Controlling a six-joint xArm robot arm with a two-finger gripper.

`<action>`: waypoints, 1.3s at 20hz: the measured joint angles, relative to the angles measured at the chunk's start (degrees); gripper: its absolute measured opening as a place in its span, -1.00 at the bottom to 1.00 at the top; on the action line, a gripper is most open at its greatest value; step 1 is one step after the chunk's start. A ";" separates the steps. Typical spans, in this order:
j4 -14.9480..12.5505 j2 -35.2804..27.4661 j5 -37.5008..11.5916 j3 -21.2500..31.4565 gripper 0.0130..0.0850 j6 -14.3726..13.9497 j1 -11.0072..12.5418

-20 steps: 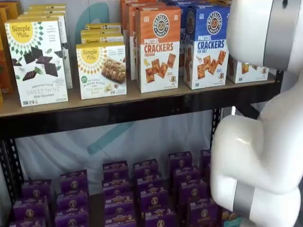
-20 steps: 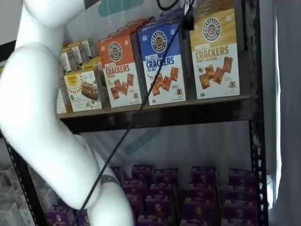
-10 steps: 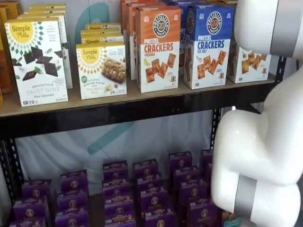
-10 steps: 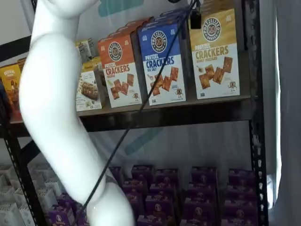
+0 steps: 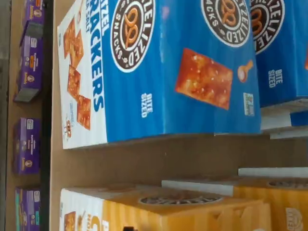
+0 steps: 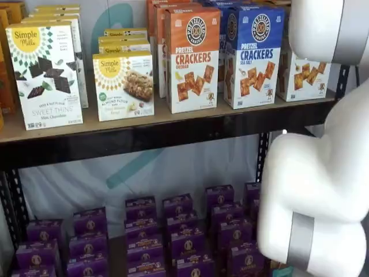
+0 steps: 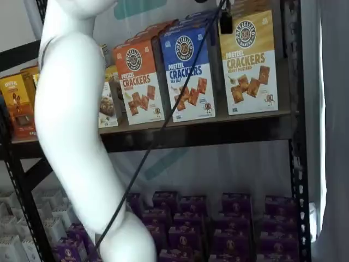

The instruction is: Retrieve the yellow and white box located on the top shelf, the sixth one from the left

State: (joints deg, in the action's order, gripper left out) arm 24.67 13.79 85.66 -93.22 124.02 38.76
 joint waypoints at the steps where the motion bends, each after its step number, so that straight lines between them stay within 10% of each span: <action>1: -0.47 -0.31 0.03 -0.35 1.00 -0.26 -0.37; 26: -14.69 -10.26 12.90 -13.92 1.00 -2.73 -4.76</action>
State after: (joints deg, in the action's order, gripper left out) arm 9.98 3.52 98.55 -107.14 121.29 34.01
